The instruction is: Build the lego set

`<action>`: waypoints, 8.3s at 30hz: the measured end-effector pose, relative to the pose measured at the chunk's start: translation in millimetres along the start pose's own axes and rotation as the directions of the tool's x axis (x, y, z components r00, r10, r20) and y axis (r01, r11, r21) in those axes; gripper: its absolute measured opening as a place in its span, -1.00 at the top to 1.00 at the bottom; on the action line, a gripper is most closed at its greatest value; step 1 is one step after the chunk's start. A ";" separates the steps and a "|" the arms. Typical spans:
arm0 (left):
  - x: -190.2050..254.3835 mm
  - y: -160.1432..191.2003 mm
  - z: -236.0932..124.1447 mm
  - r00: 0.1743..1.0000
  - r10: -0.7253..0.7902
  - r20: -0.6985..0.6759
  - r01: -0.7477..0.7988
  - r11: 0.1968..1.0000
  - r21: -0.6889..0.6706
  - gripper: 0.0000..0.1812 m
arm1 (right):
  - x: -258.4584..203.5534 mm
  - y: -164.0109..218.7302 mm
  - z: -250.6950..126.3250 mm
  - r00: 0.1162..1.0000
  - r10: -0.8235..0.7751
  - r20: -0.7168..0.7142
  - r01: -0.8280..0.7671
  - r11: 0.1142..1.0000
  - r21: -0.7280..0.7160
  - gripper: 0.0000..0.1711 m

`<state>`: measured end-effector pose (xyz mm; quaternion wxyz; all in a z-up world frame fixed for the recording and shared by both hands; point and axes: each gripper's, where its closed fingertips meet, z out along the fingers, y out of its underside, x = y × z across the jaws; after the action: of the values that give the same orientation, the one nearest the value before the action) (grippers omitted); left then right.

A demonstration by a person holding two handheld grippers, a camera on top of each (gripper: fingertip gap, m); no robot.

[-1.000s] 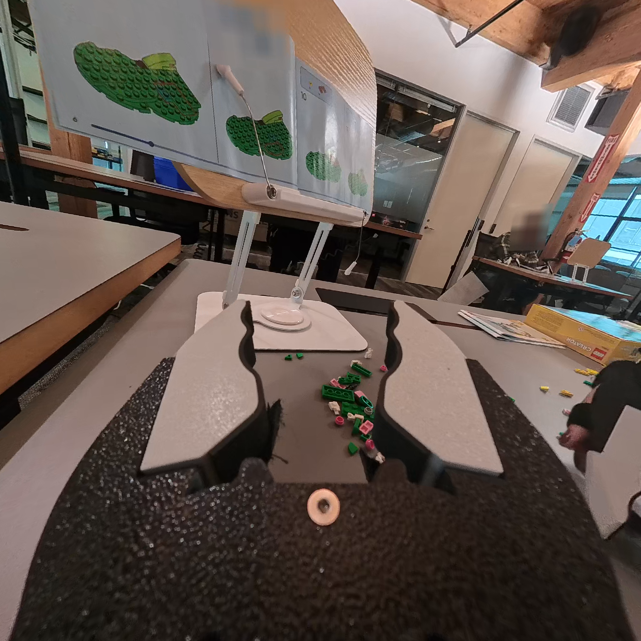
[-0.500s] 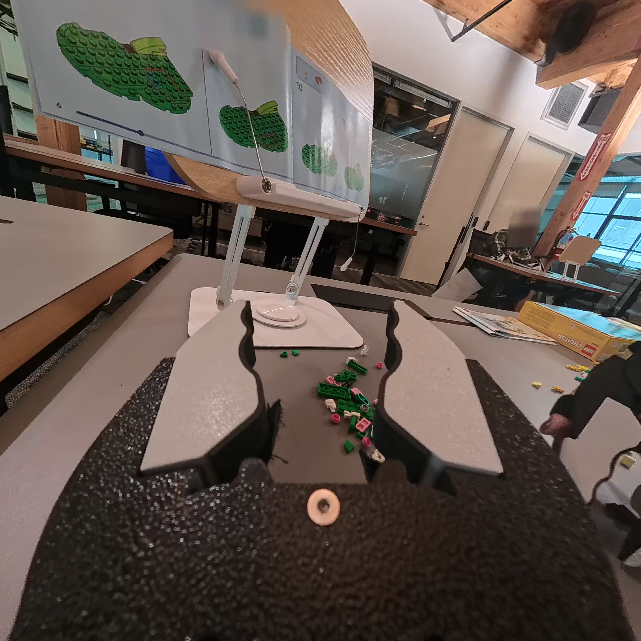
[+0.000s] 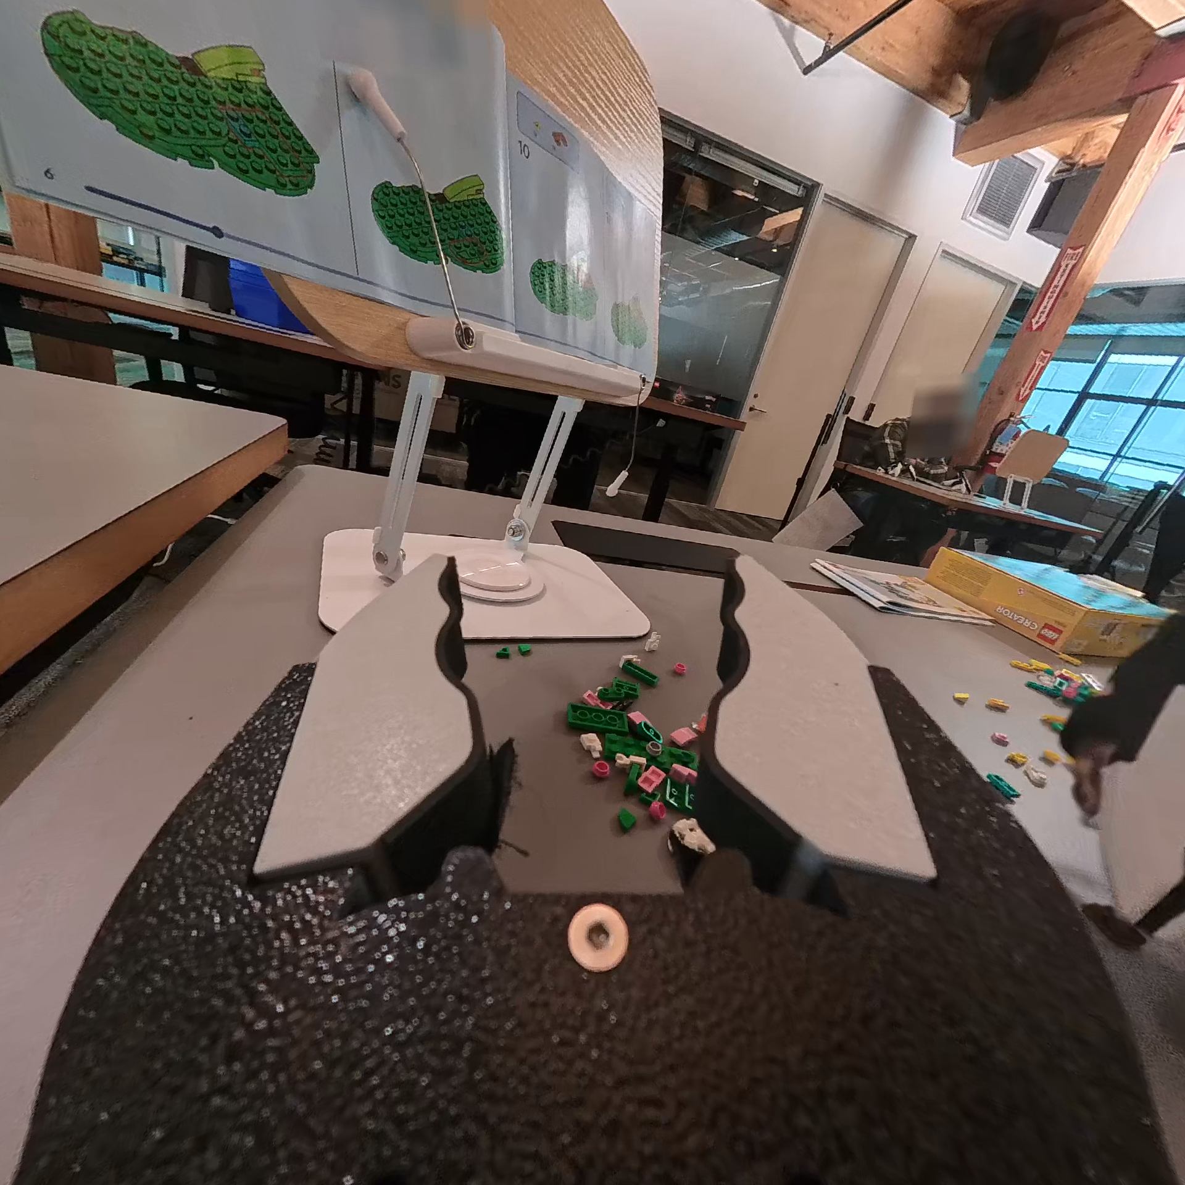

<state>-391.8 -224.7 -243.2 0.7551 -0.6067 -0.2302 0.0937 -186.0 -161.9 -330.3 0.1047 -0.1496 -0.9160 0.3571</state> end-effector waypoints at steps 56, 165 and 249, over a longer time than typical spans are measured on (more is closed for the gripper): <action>111.5 32.7 -56.6 0.899 0.063 -0.434 -0.201 0.939 -0.280 0.28 | 23.7 0.4 34.4 0.878 0.420 -0.229 -0.437 0.899 -0.026 0.95; 331.4 115.8 -71.1 0.562 -0.463 -0.685 -0.125 0.772 -0.624 0.33 | -97.9 33.4 -128.9 0.583 0.708 0.399 -0.766 0.315 0.560 0.91; 223.9 106.6 -80.7 0.317 -0.948 -0.018 0.793 0.276 -0.543 0.91 | -39.1 -0.5 -57.6 0.888 0.221 -0.403 -0.322 0.924 -0.204 0.85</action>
<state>-143.7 -174.7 -305.9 0.5444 -0.5305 -0.4092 -0.5047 -132.4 -140.0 -291.6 0.2041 -0.3550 -0.8884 0.2074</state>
